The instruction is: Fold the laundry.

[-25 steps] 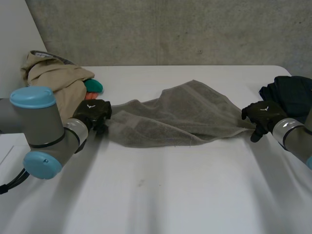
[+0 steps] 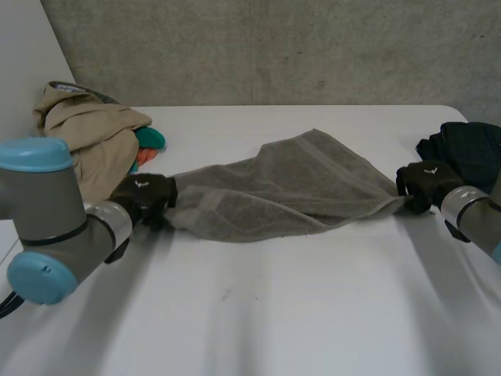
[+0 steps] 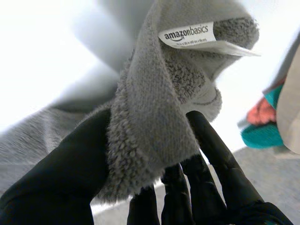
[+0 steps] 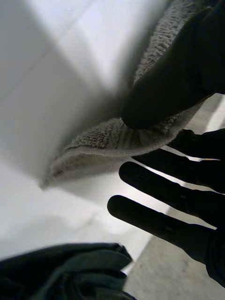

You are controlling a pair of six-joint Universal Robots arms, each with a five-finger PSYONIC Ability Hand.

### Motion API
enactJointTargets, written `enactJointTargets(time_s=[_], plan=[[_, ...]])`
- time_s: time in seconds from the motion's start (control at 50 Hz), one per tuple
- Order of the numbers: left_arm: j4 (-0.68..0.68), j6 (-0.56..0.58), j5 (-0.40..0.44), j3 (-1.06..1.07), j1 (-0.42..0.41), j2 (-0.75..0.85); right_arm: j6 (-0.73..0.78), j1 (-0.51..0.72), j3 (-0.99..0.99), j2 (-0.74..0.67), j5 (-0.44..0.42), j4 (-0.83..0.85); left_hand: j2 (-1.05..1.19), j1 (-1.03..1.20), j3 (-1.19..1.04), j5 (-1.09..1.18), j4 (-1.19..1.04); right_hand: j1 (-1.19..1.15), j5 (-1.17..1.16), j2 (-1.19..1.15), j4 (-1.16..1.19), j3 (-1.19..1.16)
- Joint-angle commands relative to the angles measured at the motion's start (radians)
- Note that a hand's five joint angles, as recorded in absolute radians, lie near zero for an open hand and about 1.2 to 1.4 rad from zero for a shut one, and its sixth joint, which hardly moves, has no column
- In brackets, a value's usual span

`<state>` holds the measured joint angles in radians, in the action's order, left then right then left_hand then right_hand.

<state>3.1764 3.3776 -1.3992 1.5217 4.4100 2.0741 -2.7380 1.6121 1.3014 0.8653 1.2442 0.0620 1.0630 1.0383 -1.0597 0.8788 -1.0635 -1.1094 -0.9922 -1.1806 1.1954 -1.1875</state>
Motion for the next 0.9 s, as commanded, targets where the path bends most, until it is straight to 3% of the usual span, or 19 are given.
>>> enactJointTargets(time_s=[0.02,0.1,0.24,0.4,0.56,0.82,0.86,0.9], plan=[[-0.162,0.239,0.005,0.046,-0.033,-0.048,-0.019,0.002,0.075,0.116,-0.023,0.025,-0.7,-0.675,0.697,-0.69,0.701,-0.287,-0.229,-0.216,0.201,-0.209],[-0.252,0.337,-0.004,-0.017,-0.055,-0.054,0.004,0.012,0.087,0.117,-0.025,0.035,-0.889,-0.864,0.885,-0.879,0.889,-0.287,-0.229,-0.216,0.201,-0.209],[-0.254,0.25,-0.012,-0.234,-0.099,0.013,0.08,0.031,0.098,0.104,-0.017,0.028,-0.882,-0.857,0.879,-0.872,0.883,-0.287,-0.229,-0.216,0.201,-0.209],[-0.28,0.108,0.029,-0.622,-0.136,0.283,0.107,0.038,0.104,0.106,-0.017,0.028,-0.615,-0.59,0.612,-0.605,0.615,-0.287,-0.229,-0.216,0.201,-0.209],[-0.391,0.144,0.037,-0.891,-0.147,0.509,0.11,0.037,0.111,0.104,-0.017,0.027,-0.45,-0.426,0.447,-0.441,0.451,-0.287,-0.229,-0.216,0.201,-0.209],[-0.366,0.23,0.037,-0.963,-0.123,0.612,0.112,0.035,0.113,0.104,-0.017,0.027,-0.565,-0.54,0.562,-0.555,0.565,-0.287,-0.229,-0.216,0.201,-0.209],[-0.357,0.236,0.04,-0.963,-0.121,0.624,0.112,0.035,0.113,0.104,-0.017,0.027,-0.533,-0.508,0.529,-0.523,0.533,-0.287,-0.229,-0.216,0.201,-0.209],[-0.351,0.246,0.036,-0.963,-0.119,0.635,0.112,0.034,0.111,0.104,-0.016,0.027,-0.255,-0.23,0.252,-0.245,0.256,-0.287,-0.229,-0.216,0.201,-0.209]])
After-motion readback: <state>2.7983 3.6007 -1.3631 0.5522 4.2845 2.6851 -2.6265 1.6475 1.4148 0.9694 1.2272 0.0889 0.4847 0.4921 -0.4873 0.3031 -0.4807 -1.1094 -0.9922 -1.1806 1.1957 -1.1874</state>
